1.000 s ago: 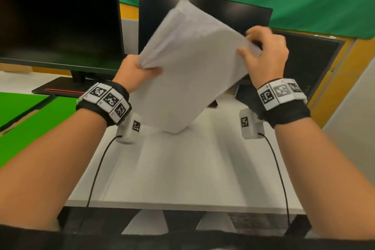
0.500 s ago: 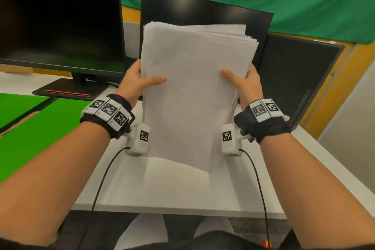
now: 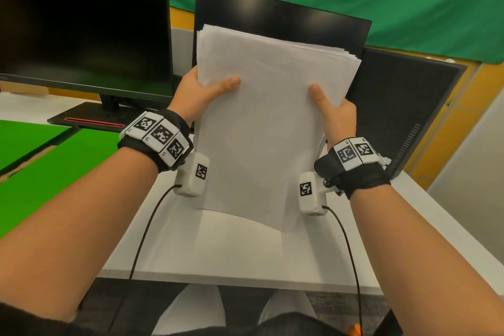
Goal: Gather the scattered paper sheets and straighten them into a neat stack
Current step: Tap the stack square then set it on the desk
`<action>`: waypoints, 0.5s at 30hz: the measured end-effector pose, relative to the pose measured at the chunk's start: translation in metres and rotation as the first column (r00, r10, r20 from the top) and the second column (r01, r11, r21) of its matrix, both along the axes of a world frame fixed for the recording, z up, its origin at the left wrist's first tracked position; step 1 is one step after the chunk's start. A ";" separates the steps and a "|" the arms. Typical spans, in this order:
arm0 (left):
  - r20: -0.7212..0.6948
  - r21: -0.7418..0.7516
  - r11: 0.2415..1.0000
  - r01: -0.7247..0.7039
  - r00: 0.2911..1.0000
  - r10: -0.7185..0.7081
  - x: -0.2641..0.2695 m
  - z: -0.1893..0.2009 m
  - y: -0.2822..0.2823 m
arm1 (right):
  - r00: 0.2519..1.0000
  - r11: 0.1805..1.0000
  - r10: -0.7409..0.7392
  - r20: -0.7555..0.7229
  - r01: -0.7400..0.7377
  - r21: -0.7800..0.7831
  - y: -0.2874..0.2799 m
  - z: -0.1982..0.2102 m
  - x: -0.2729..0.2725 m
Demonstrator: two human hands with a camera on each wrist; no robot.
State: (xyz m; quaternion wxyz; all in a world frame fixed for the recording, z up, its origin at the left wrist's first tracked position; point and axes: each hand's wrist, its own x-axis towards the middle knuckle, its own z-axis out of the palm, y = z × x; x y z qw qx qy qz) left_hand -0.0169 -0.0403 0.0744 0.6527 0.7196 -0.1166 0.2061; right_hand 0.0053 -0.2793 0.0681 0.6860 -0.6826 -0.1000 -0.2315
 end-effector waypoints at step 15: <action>0.208 -0.046 0.994 -0.102 0.972 0.110 0.007 0.012 -0.007 | 0.945 0.990 -0.103 0.309 0.126 -0.055 0.003 0.028 -0.001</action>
